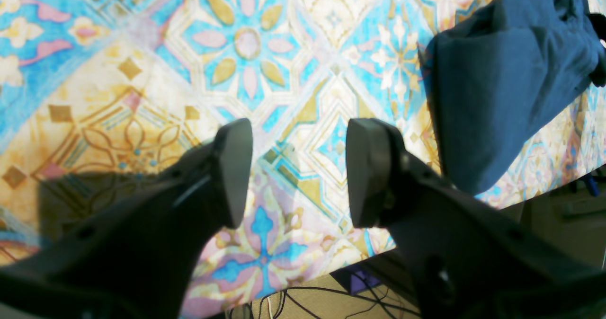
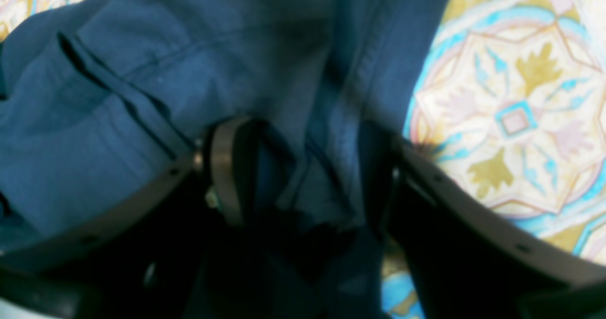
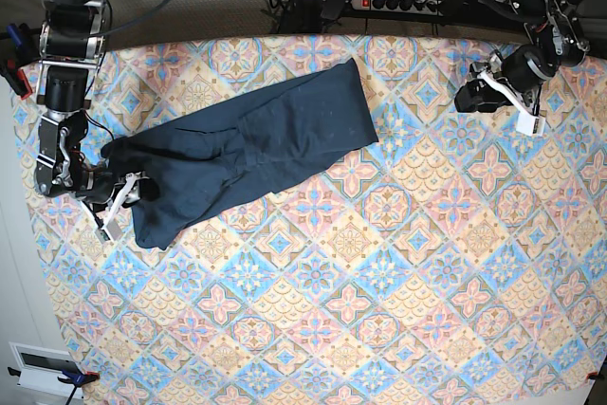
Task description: Layout the t-shirt on the table in an organized manner, then fold the t-shirt properly
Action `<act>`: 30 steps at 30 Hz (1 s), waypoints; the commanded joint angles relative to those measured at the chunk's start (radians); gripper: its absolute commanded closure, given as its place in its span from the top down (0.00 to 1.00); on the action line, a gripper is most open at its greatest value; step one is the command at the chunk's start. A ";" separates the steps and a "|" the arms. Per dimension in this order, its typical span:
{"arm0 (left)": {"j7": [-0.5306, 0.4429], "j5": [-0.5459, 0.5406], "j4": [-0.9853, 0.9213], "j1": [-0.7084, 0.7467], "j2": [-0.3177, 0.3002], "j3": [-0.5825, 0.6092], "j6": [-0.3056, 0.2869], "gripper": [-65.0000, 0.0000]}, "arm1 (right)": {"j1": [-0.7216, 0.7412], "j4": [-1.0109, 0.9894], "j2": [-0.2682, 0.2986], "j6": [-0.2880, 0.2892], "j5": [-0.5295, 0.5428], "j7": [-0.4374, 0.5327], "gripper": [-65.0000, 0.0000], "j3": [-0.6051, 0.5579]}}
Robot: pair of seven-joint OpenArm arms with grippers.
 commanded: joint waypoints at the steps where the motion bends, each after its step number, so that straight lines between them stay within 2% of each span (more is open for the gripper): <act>1: -0.014 -0.021 0.014 -0.004 -0.017 -0.006 -0.005 0.48 | 0.021 0.006 0.014 0.002 -0.002 -0.001 0.50 0.003; 8: -0.014 -0.021 0.015 -0.004 -0.017 -0.006 -0.005 0.48 | 0.022 0.026 0.019 0.002 0.001 0.024 0.50 0.014; 15: -0.014 -0.021 0.015 -0.002 -0.019 -0.007 -0.005 0.48 | 0.021 0.045 0.019 0.002 -0.002 0.027 0.50 0.109; 21: -0.014 -0.021 0.015 -0.002 -0.019 -0.007 -0.005 0.48 | 0.019 0.037 0.017 0.002 -0.007 0.028 0.50 0.109; 26: -0.014 -0.021 0.015 -0.002 -0.019 -0.007 -0.005 0.48 | 0.022 0.036 0.013 0.002 -0.134 0.030 0.51 0.117; 30: -0.014 -0.021 0.015 -0.002 -0.017 -0.007 -0.005 0.48 | 0.019 0.036 0.013 0.002 -0.151 0.047 0.51 0.124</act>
